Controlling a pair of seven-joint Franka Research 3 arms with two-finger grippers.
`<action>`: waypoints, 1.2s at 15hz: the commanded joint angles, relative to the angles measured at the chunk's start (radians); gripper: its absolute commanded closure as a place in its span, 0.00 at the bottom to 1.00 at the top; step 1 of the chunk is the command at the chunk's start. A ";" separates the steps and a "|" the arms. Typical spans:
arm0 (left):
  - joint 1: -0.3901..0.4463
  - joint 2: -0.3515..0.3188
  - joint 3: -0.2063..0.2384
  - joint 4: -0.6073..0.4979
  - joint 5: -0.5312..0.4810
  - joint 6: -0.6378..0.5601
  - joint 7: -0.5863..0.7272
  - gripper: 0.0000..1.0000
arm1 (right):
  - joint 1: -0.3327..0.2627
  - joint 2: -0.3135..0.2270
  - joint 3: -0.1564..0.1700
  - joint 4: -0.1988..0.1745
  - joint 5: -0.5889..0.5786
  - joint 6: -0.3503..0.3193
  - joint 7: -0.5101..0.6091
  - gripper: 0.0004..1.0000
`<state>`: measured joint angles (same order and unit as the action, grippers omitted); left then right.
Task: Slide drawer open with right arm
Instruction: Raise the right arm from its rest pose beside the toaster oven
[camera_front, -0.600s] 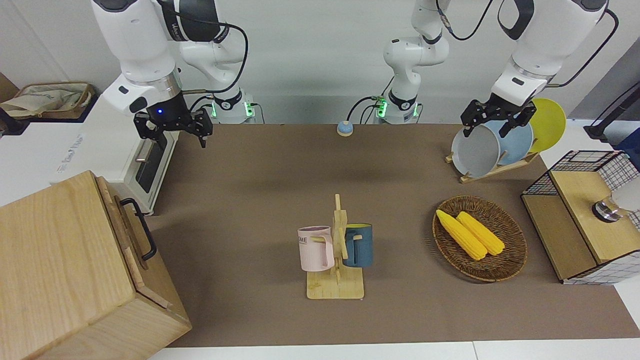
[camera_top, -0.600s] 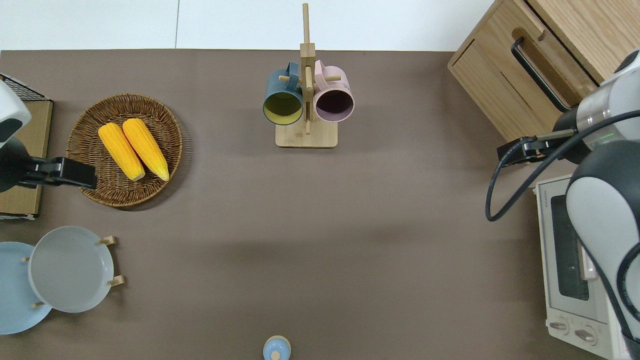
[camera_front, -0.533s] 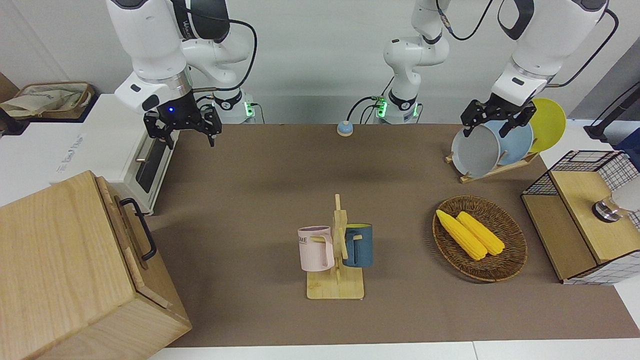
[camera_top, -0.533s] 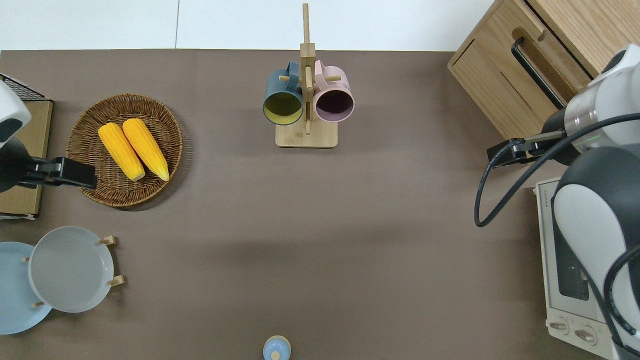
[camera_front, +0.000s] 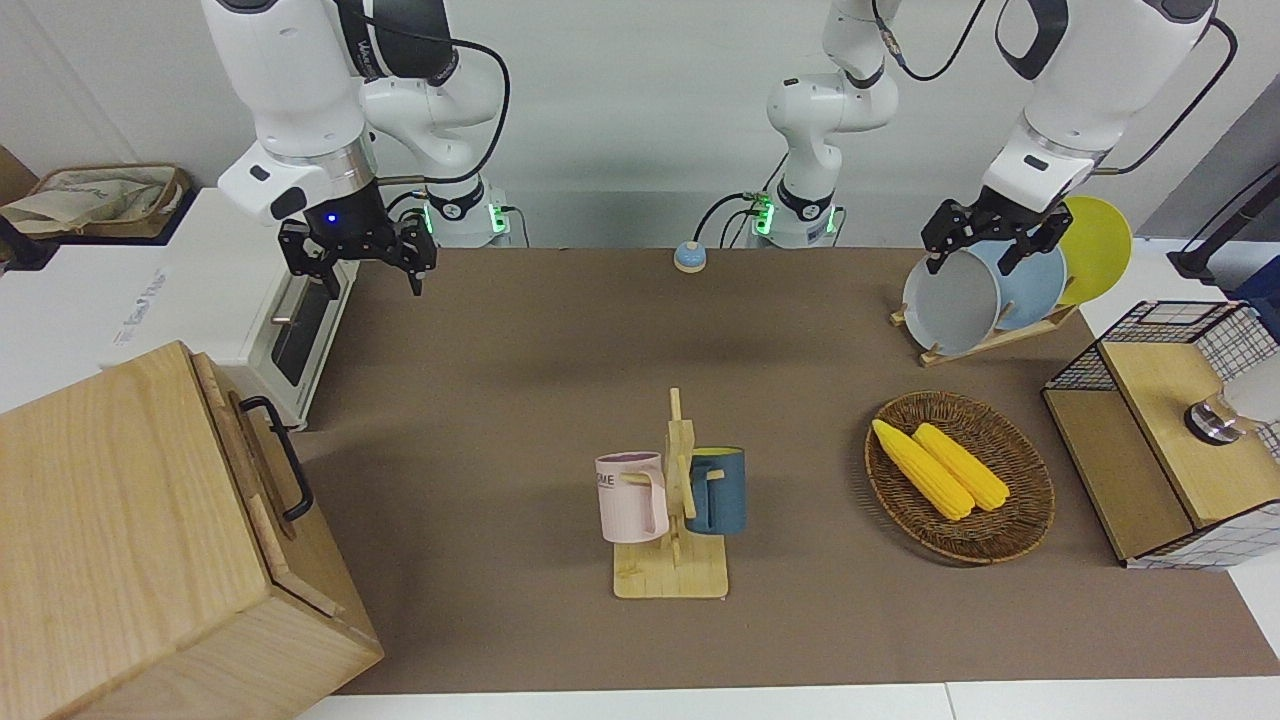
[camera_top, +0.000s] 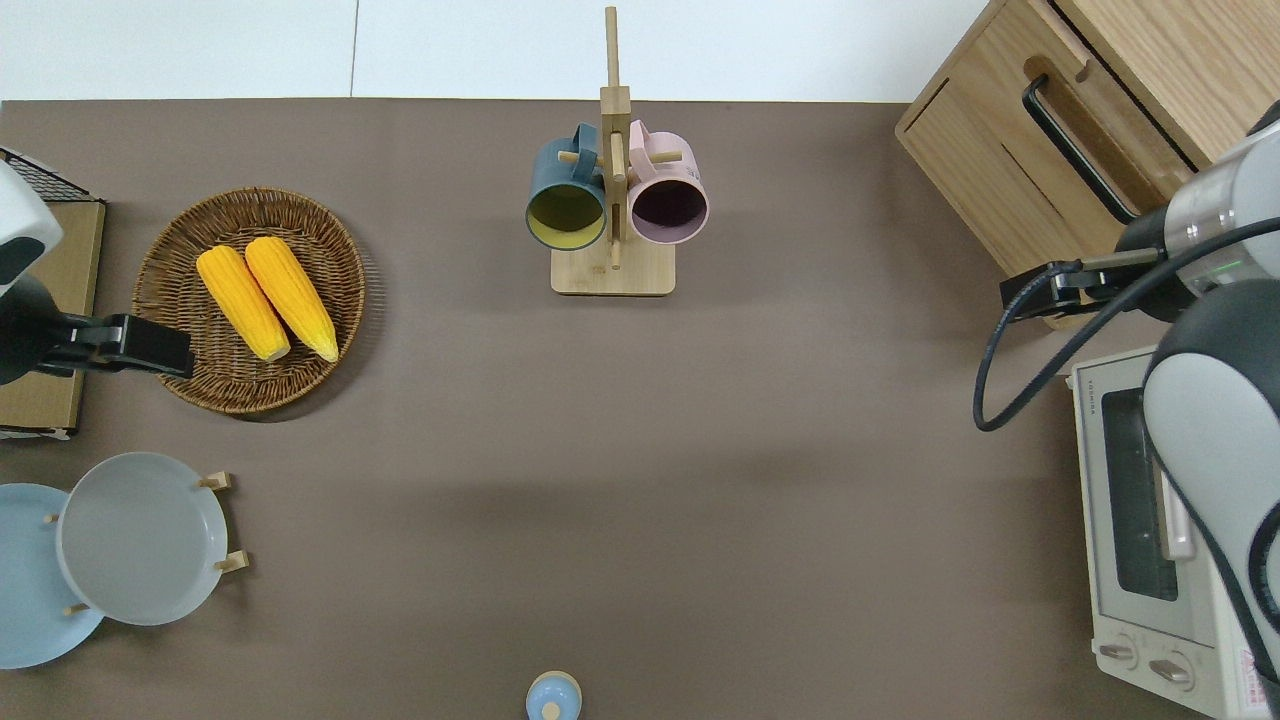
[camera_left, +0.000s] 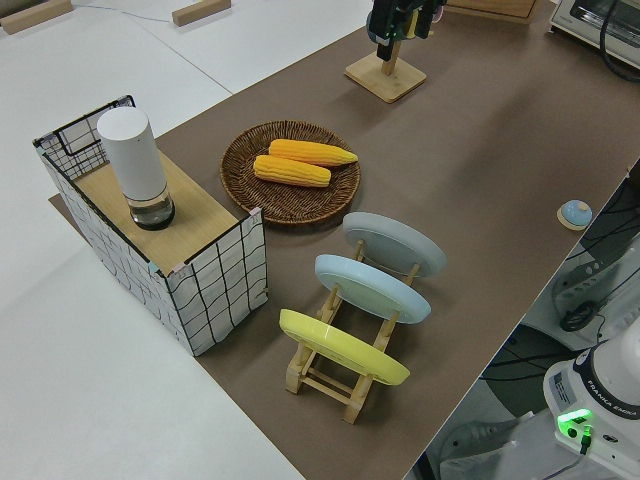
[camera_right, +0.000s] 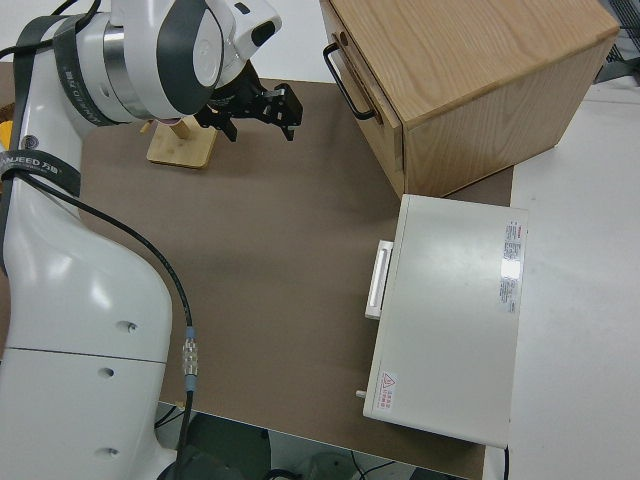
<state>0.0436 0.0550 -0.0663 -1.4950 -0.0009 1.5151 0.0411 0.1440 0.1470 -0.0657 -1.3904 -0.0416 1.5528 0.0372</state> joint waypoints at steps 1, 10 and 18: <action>-0.007 -0.004 0.000 0.010 0.018 -0.018 -0.010 0.01 | -0.020 0.009 0.006 0.027 -0.004 0.009 0.006 0.01; -0.007 -0.004 0.000 0.010 0.018 -0.018 -0.010 0.01 | 0.029 0.020 0.035 0.073 -0.242 0.010 0.006 0.02; -0.007 -0.004 0.000 0.009 0.018 -0.018 -0.010 0.01 | 0.134 0.068 0.133 0.062 -0.662 0.007 0.055 0.02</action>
<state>0.0436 0.0550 -0.0663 -1.4950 -0.0009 1.5151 0.0411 0.2709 0.1830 0.0253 -1.3406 -0.5821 1.5564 0.0527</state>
